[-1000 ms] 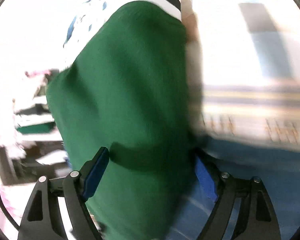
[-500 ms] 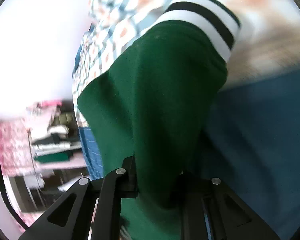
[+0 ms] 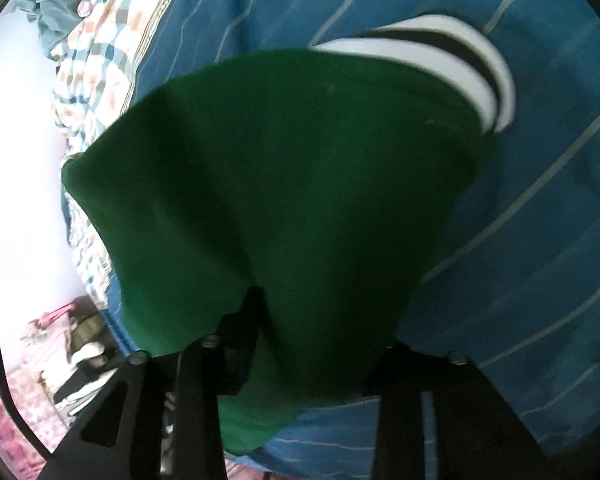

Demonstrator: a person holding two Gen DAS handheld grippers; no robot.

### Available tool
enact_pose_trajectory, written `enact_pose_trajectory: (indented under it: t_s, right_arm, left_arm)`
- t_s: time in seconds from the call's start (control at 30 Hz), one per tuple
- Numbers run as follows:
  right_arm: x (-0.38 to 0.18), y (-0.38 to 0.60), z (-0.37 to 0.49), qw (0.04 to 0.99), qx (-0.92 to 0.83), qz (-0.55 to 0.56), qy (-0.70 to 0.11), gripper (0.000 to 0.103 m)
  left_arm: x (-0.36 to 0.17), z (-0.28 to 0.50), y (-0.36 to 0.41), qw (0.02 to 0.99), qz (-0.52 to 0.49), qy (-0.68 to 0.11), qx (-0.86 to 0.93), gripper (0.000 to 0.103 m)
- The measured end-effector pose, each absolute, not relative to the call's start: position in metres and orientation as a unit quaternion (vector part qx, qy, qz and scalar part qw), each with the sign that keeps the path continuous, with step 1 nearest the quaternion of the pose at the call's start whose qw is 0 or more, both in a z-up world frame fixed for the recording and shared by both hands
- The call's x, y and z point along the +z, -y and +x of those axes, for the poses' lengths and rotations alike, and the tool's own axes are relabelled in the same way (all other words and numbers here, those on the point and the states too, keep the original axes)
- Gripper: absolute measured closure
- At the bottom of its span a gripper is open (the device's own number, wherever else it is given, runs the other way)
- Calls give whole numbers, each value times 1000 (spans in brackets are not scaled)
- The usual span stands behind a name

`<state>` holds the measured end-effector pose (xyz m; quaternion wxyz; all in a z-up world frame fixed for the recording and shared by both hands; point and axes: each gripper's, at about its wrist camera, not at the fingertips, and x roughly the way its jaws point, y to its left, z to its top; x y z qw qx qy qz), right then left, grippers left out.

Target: Fold large clothes

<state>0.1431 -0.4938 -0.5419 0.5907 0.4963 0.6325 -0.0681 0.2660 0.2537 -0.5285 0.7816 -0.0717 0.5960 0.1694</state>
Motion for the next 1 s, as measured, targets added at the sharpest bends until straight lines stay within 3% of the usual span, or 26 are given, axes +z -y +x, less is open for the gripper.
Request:
enact_pose_trajectory:
  t_s: [0.07, 0.13, 0.23, 0.3, 0.4, 0.53, 0.6, 0.63, 0.77, 0.87, 1.0]
  right_arm:
    - [-521, 495, 146, 620, -73, 444, -643, 58]
    - [-491, 490, 148, 661, -66, 386, -640, 58]
    - [-457, 471, 151, 703, -46, 281, -652, 56]
    - [-437, 456, 161, 723, -10, 224, -654, 43]
    - [-417, 432, 179, 731, 12, 145, -667, 41]
    - [-419, 390, 233, 737, 59, 124, -662, 42]
    - [-440, 369, 272, 738, 77, 117, -660, 46]
    - [-452, 356, 292, 738, 92, 120, -658, 55]
    - [-506, 316, 375, 731, 90, 85, -671, 78]
    - [-570, 317, 414, 673, 61, 118, -727, 80]
    - [-563, 309, 429, 658, 57, 94, -745, 79]
  left_arm:
    - [-514, 245, -248, 791, -97, -572, 195, 28]
    - [-503, 232, -231, 795, -110, -558, 209, 17]
    - [-499, 219, -205, 792, -127, -552, 228, 11]
    - [-502, 213, -181, 789, -137, -551, 235, 10]
    - [-525, 209, -141, 780, -124, -569, 231, 9]
    - [-562, 214, -118, 760, -100, -595, 242, 9]
    - [-578, 217, -117, 755, -96, -600, 247, 6]
    - [-584, 219, -118, 754, -94, -602, 247, 0]
    - [-590, 221, -129, 764, -121, -585, 243, 0]
    - [-592, 221, -133, 776, -133, -568, 242, 0]
    - [-588, 221, -136, 766, -148, -575, 247, 0]
